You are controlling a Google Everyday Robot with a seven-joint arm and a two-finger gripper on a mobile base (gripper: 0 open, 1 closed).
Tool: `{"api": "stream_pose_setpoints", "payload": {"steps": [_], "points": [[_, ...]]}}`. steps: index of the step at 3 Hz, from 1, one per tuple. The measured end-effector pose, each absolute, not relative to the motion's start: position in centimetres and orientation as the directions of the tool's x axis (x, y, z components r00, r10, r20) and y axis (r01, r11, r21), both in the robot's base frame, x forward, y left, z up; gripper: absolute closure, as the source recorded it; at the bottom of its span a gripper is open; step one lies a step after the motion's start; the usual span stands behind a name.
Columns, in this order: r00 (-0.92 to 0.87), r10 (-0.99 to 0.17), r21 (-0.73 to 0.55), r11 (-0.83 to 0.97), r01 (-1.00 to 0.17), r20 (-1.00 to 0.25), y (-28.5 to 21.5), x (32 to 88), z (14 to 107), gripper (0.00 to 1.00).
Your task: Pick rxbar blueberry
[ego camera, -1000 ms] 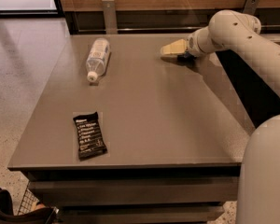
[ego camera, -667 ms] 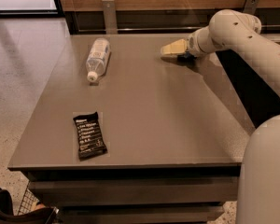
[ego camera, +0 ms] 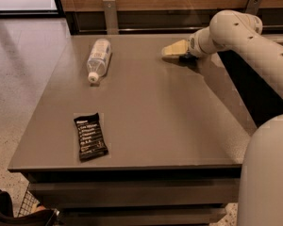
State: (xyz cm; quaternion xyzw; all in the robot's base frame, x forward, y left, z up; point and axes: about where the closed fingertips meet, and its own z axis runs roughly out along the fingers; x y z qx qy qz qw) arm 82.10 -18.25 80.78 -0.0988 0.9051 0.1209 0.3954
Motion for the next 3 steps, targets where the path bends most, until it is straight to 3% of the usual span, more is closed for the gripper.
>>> {"api": "stream_pose_setpoints", "payload": {"steps": [3], "points": [[-0.656,-0.154,0.027,0.966,-0.257,-0.739,-20.0,82.8,82.4,0.0]]}}
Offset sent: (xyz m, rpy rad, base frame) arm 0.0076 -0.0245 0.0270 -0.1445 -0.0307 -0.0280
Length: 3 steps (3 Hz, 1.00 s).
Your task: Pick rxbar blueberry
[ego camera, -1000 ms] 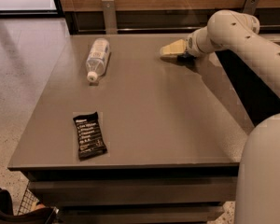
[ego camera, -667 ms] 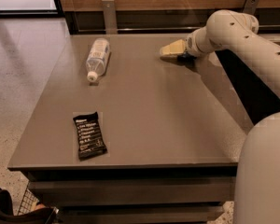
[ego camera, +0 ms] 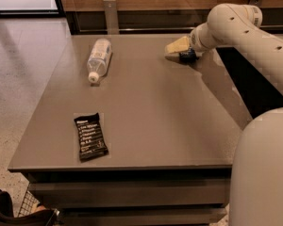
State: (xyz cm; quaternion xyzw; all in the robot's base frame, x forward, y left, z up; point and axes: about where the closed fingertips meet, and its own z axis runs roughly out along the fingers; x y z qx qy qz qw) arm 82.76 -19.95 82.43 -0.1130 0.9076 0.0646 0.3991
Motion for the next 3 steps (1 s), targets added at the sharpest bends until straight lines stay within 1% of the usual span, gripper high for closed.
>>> {"api": "stream_pose_setpoints", "payload": {"steps": [1,3], "points": [[-0.65,-0.178,-0.005,0.966,-0.259,-0.739,-20.1,83.0,82.8,0.0],[-0.66,-0.198,-0.016,0.963,-0.27,-0.725,-18.8,83.0,80.9,0.0]]}}
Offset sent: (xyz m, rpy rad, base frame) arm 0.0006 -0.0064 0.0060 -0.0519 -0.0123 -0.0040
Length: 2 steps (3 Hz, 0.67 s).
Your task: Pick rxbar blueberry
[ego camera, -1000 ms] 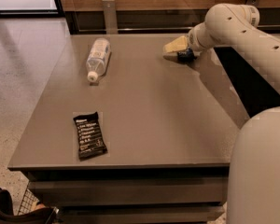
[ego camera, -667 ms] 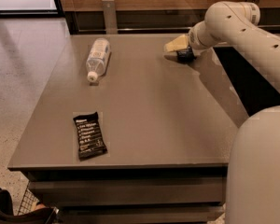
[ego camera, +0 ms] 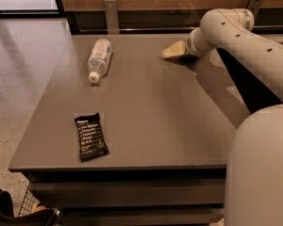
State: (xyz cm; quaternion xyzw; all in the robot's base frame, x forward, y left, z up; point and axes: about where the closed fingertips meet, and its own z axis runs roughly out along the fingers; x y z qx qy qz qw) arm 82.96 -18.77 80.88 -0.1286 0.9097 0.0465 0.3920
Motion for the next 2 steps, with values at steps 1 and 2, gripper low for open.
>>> {"api": "stream_pose_setpoints", "payload": {"steps": [1,2], "points": [[-0.664,-0.228,-0.049,0.96,-0.277,-0.712,-17.97,82.83,79.39,0.0],[-0.664,-0.229,-0.05,0.96,-0.277,-0.712,-17.95,82.83,79.77,0.09]]}}
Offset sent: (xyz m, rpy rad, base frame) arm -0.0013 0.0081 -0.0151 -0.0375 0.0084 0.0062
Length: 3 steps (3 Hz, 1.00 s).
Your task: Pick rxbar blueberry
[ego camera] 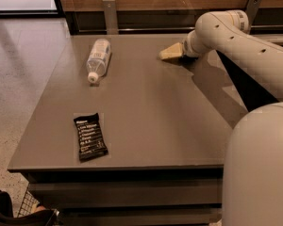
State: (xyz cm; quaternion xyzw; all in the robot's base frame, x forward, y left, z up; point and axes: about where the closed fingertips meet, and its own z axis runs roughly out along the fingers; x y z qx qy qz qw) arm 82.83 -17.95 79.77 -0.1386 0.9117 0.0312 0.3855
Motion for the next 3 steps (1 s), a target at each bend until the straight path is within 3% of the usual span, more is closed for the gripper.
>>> {"api": "stream_pose_setpoints", "payload": {"steps": [3], "points": [[-0.665,-0.229,-0.05,0.96,-0.277,-0.711,-17.9,82.8,81.2,0.78]]}}
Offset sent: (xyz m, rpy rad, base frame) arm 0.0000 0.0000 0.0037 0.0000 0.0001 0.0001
